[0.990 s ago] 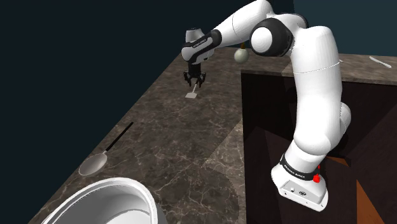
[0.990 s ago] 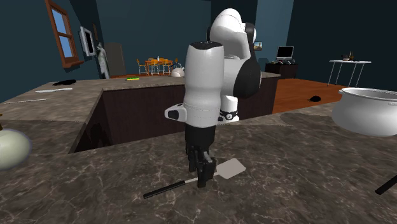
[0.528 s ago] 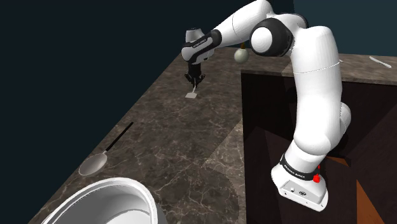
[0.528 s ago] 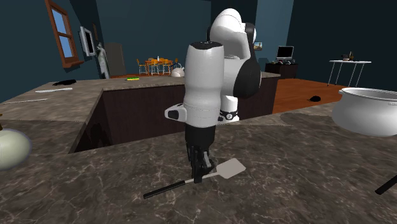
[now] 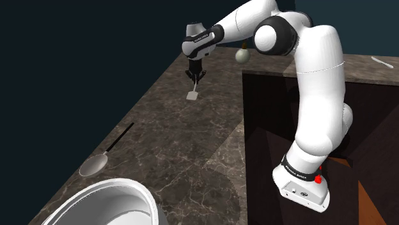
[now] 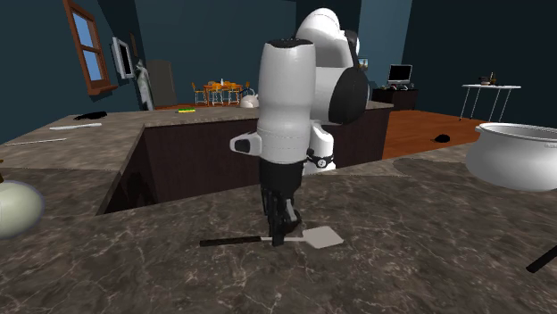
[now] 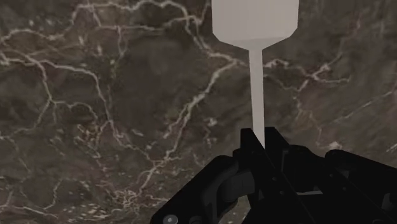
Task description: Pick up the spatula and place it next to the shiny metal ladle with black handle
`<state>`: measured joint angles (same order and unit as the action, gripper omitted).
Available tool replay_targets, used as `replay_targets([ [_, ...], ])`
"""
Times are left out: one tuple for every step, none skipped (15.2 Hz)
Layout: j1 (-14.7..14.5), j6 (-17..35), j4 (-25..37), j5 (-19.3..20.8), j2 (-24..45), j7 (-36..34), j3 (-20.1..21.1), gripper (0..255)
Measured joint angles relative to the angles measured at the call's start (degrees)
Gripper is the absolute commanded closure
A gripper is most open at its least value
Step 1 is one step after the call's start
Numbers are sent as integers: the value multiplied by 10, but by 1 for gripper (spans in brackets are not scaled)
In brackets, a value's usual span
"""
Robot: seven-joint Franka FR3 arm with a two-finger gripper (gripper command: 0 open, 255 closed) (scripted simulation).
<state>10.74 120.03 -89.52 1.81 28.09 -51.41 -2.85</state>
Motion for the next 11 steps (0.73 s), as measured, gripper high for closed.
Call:
replay_targets([
  [0, -5, 1, 0, -4, 0, 0, 255],
  [0, -13, 6, 0, -7, 1, 0, 255],
  [0, -18, 8, 0, -10, 0, 0, 255],
  [0, -24, 10, 0, -14, 1, 0, 255],
  [0, -32, 19, 0, -13, 1, 0, 255],
  [0, -38, 22, 0, -16, 2, 0, 255],
  [0, -46, 29, 0, -17, 2, 0, 255],
  [0, -53, 34, 0, -19, 2, 0, 255],
  [0, -58, 36, 0, -22, 3, 0, 255],
  [0, -65, 43, 0, -22, 2, 0, 255],
  [0, -71, 48, 0, -22, 3, 0, 255],
])
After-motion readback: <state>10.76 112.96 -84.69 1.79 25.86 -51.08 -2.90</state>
